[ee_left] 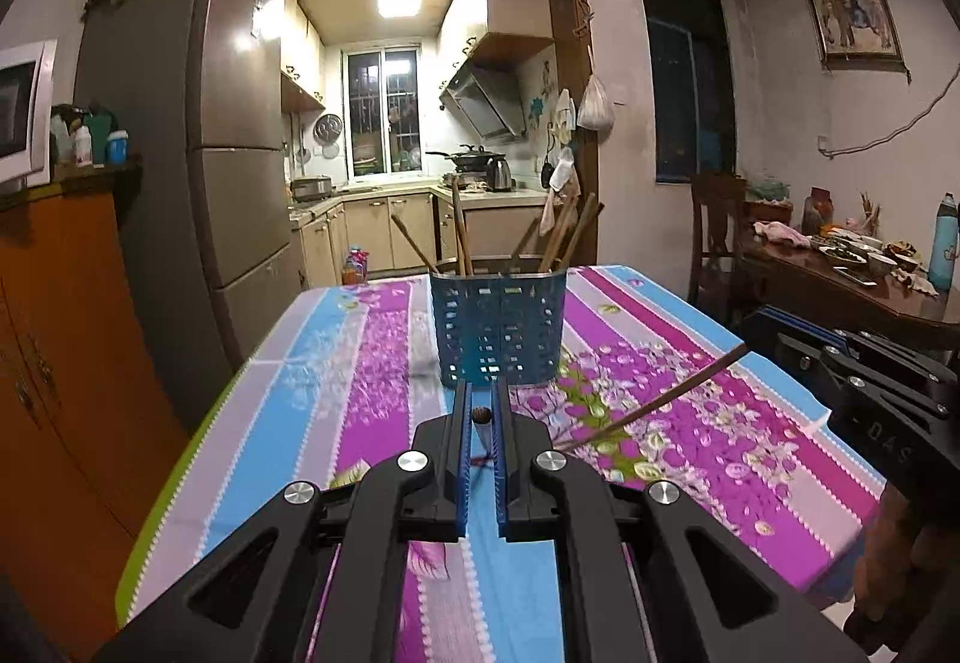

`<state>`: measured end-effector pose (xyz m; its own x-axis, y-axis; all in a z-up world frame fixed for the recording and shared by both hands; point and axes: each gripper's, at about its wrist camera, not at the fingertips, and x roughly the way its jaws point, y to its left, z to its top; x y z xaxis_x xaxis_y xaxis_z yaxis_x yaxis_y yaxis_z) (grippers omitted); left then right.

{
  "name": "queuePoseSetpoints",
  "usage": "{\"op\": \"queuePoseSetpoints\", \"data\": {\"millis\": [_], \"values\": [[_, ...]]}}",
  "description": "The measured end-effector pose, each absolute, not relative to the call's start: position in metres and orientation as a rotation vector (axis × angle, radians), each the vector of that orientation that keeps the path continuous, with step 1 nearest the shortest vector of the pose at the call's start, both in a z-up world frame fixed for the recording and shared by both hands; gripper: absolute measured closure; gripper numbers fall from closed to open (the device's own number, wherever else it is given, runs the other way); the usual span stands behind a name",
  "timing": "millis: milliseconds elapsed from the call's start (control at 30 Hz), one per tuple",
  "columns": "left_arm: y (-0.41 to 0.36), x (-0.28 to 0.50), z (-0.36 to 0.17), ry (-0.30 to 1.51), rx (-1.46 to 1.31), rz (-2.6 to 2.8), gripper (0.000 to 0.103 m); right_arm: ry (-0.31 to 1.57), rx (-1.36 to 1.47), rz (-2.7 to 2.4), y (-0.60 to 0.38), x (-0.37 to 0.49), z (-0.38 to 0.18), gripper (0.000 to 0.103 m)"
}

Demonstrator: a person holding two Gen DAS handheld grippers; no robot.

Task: Organize utensils
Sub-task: 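Lift the left gripper's chopstick toward the blue holder while the right gripper carries its chopstick there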

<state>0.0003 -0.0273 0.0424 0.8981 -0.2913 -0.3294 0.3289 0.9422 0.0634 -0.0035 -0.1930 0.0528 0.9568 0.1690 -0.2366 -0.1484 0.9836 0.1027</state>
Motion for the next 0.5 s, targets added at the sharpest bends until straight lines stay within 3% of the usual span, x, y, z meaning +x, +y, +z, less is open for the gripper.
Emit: {"op": "queuePoseSetpoints", "data": {"millis": [500], "values": [[-0.042,0.029,0.068,0.318,0.187,-0.206,0.095,0.196,0.099,0.171,-0.184,0.018,0.086,0.098]]}}
